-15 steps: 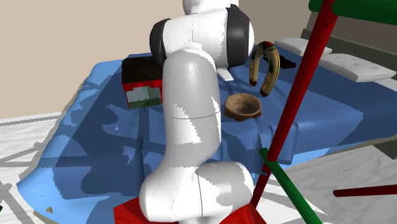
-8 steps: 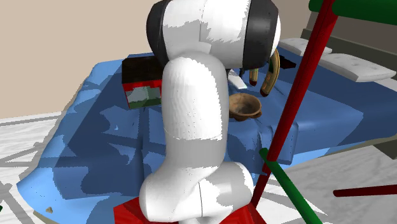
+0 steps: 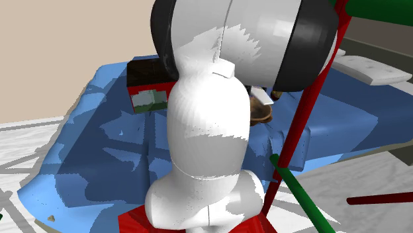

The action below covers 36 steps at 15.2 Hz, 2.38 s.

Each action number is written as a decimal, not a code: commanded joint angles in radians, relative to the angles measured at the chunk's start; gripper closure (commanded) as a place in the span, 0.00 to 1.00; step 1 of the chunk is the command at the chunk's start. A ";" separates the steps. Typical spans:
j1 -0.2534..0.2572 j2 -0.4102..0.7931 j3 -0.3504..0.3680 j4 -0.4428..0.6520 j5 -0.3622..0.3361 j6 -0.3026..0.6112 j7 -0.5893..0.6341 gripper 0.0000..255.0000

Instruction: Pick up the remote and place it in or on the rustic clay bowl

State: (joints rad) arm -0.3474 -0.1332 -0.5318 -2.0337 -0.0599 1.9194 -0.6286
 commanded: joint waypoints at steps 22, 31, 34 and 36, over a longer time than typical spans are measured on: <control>-0.004 0.044 -0.014 -0.132 0.019 0.171 -0.022 0.00; -0.003 0.000 -0.005 -0.043 -0.002 0.044 -0.006 0.00; -0.003 0.000 -0.005 -0.043 -0.002 0.044 -0.006 0.00; -0.003 0.000 -0.005 -0.043 -0.002 0.044 -0.006 0.00</control>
State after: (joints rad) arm -0.3504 -0.1330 -0.5365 -2.0779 -0.0615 1.9642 -0.6344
